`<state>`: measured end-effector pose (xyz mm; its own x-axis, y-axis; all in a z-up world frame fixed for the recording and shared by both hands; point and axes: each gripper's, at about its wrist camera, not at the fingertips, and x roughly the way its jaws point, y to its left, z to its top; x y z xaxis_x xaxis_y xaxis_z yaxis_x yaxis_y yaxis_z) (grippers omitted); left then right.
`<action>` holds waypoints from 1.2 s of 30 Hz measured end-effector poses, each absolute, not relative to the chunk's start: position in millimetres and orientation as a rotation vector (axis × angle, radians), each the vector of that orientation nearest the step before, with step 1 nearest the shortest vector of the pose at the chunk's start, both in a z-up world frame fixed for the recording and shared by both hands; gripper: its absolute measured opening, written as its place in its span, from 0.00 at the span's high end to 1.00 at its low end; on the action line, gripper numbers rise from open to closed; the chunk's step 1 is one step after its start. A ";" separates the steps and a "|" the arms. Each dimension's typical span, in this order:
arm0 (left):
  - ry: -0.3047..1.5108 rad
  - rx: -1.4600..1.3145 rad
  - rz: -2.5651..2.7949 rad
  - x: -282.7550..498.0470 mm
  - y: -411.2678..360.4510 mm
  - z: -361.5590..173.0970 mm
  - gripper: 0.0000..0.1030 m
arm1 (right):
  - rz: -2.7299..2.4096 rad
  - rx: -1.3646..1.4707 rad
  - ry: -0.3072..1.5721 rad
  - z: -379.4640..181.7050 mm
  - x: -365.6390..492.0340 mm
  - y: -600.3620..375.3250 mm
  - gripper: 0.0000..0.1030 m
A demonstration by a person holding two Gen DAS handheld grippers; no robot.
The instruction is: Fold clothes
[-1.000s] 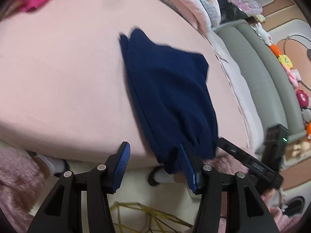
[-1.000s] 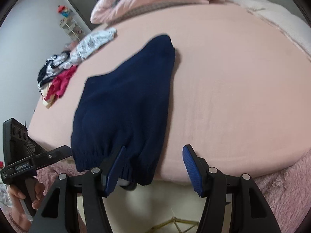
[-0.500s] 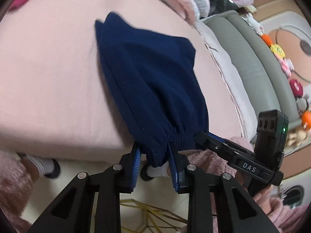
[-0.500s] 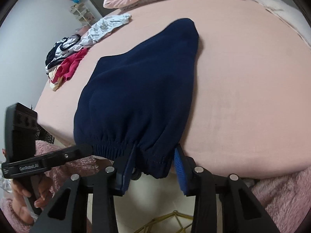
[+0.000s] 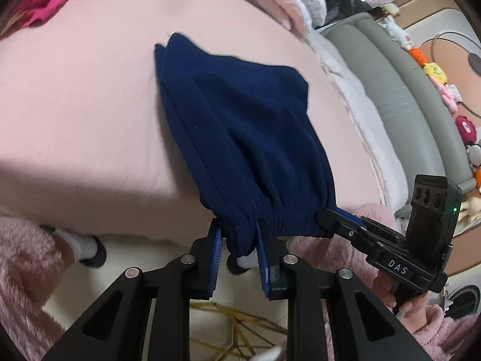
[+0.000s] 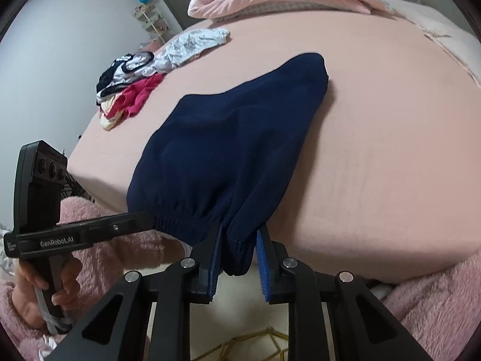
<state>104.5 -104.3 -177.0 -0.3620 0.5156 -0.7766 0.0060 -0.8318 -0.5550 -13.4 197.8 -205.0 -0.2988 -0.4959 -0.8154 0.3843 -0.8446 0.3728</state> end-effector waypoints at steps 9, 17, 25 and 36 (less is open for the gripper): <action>-0.838 -1.546 2.181 84.1 -98.9 -168.2 0.81 | -2.184 1.312 -0.233 -171.9 -22.2 194.4 0.80; -1.168 -1.526 1.934 62.2 -112.6 -165.6 0.81 | -2.127 1.314 -0.464 -149.1 -71.8 200.9 0.81; -1.361 -1.456 1.855 -8.7 -132.6 -156.5 0.81 | -2.163 1.338 -0.545 -146.1 -130.0 200.4 0.81; -1.080 -1.460 2.105 -103.7 -134.7 -182.0 0.59 | -2.299 1.415 -0.445 -182.6 -213.9 201.6 0.80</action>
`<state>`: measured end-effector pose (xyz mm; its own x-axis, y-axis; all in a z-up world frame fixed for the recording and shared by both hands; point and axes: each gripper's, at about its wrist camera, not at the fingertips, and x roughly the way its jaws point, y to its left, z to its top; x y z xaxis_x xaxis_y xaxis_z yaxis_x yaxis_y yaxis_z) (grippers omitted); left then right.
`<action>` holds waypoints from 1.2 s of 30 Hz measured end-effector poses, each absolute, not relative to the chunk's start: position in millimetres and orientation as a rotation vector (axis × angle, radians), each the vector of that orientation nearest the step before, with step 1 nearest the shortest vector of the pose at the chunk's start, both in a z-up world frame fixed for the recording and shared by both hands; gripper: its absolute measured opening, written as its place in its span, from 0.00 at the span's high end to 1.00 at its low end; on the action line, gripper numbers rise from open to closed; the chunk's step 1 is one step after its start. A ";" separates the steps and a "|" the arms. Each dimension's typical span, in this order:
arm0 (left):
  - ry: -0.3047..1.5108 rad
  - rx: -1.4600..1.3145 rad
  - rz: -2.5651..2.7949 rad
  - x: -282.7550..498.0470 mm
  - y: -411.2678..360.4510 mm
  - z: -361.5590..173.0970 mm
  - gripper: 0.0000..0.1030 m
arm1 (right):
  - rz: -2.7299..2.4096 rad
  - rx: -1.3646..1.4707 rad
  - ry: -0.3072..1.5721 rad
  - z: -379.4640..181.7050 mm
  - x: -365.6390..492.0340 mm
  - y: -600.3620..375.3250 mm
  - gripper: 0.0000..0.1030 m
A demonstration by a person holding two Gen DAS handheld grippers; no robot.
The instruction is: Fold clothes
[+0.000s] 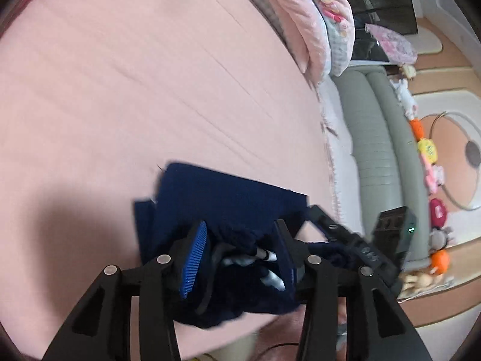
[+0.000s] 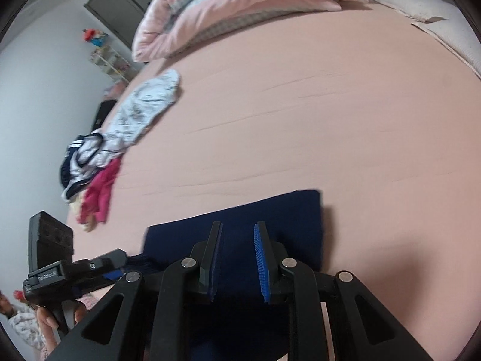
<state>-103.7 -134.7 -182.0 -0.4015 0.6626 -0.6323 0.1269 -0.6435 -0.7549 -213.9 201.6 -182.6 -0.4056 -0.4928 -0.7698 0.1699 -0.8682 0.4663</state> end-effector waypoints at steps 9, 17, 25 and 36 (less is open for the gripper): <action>-0.259 -1.240 2.383 -73.4 -110.6 -132.5 0.59 | -2.370 1.186 0.077 -151.8 -144.6 212.2 0.65; 0.091 -1.408 2.161 -71.7 -59.0 -164.2 0.59 | -2.231 1.187 0.332 -176.5 -135.8 159.6 0.56; -0.062 -1.434 2.241 -122.8 -57.3 -174.6 0.92 | -2.452 1.265 0.194 -190.7 -186.2 157.4 0.72; -0.324 -1.353 2.377 -122.9 -95.2 -163.0 0.65 | -2.415 1.314 -0.001 -178.8 -163.1 185.2 0.57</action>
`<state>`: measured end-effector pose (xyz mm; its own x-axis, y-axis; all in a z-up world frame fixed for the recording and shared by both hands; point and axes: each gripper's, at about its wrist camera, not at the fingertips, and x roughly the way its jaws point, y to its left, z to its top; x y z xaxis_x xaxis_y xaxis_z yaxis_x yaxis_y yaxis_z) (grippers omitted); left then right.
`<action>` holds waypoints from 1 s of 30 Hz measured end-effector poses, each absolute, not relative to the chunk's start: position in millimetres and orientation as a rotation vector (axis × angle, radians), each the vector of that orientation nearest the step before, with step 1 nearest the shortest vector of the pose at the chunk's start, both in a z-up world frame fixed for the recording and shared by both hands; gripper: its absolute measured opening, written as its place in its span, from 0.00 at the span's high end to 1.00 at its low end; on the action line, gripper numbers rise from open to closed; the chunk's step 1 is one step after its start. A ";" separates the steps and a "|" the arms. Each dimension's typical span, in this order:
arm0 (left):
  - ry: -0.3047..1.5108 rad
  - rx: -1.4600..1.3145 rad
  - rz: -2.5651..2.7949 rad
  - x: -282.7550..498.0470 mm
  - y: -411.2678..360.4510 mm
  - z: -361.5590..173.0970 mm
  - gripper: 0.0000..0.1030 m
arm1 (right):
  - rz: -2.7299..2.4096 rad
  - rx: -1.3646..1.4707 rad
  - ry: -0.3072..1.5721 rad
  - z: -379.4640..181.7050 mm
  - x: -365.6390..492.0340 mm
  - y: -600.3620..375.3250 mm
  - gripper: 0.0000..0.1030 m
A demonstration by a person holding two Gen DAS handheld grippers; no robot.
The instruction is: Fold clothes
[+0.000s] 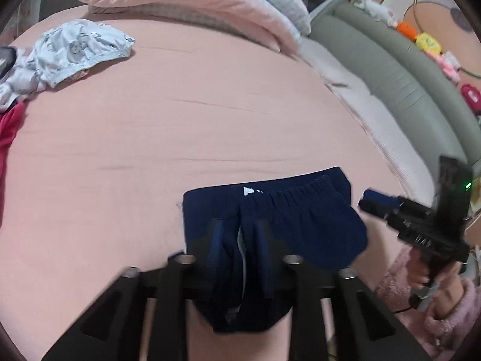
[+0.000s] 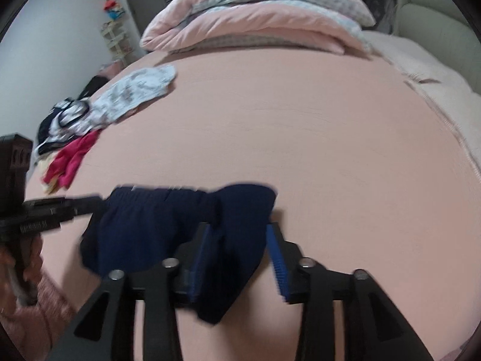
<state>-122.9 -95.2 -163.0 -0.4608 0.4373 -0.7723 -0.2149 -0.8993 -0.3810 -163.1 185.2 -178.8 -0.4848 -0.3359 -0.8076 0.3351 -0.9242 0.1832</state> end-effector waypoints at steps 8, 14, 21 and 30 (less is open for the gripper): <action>-0.187 -1.284 2.326 -75.4 -85.6 -161.0 0.63 | -2.378 1.365 -0.003 -200.0 -137.6 189.5 0.48; -0.253 -1.400 2.253 -75.3 -77.5 -188.9 0.63 | -2.352 1.361 0.114 -214.2 -130.3 172.5 0.61; -0.358 -1.367 2.295 -71.0 -88.2 -180.6 0.63 | -2.318 1.368 0.082 -210.8 -118.5 179.1 0.74; -0.346 -1.354 2.279 -70.2 -80.4 -196.3 0.66 | -2.298 1.405 0.019 -223.8 -126.3 180.3 0.81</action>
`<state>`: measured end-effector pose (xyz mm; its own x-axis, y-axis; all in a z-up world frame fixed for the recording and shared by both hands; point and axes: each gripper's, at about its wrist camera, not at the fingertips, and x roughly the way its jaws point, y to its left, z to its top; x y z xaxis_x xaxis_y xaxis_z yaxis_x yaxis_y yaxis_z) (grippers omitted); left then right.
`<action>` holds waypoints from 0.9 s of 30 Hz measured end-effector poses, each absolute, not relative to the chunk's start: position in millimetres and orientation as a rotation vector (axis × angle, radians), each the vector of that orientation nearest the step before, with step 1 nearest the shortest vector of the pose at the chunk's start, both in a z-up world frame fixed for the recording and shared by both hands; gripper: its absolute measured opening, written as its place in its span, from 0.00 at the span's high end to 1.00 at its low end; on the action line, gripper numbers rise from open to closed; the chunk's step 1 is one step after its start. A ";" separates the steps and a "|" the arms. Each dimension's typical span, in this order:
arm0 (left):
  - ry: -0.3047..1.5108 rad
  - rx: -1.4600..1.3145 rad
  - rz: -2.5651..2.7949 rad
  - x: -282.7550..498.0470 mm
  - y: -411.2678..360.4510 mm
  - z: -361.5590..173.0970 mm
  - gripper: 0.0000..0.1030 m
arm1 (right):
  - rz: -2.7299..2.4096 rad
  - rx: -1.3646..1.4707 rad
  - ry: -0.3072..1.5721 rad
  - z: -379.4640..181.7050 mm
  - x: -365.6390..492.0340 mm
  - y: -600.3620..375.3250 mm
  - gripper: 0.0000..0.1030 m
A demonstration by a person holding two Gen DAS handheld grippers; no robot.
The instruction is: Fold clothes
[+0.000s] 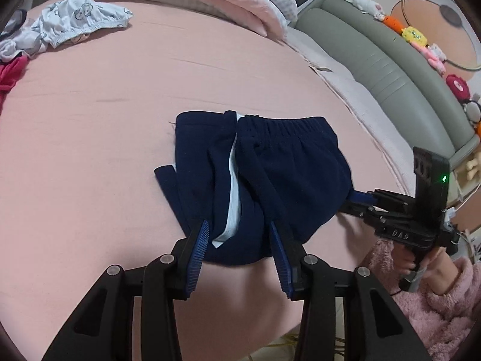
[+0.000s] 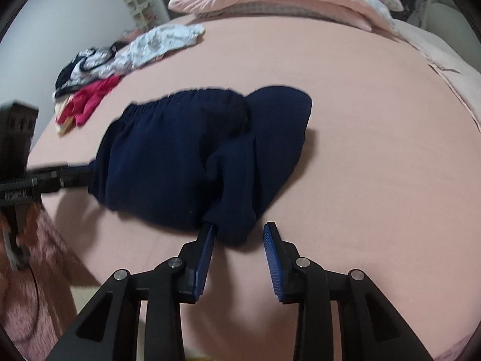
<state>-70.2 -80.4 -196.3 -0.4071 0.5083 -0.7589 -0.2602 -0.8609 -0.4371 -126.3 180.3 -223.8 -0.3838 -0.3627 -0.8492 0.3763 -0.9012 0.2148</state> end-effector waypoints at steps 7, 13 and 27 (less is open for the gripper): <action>-0.365 -1.327 2.324 -74.6 -93.5 -175.1 0.94 | -2.299 1.331 0.152 -192.2 -115.0 177.2 0.90; -0.189 -1.425 2.316 -92.0 -95.4 -175.3 0.94 | -2.193 1.356 0.368 -198.5 -124.5 175.9 0.91; -0.034 -1.192 2.327 -88.2 -31.8 -144.5 0.92 | -2.366 1.174 0.197 -151.4 -114.7 195.4 0.65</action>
<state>-88.2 -31.8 -144.5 -0.4770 0.4585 -0.7498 -0.4364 -0.8641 -0.2508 -114.7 195.4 -151.4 -0.5111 -0.3610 -0.7800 0.4852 -0.8703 0.0848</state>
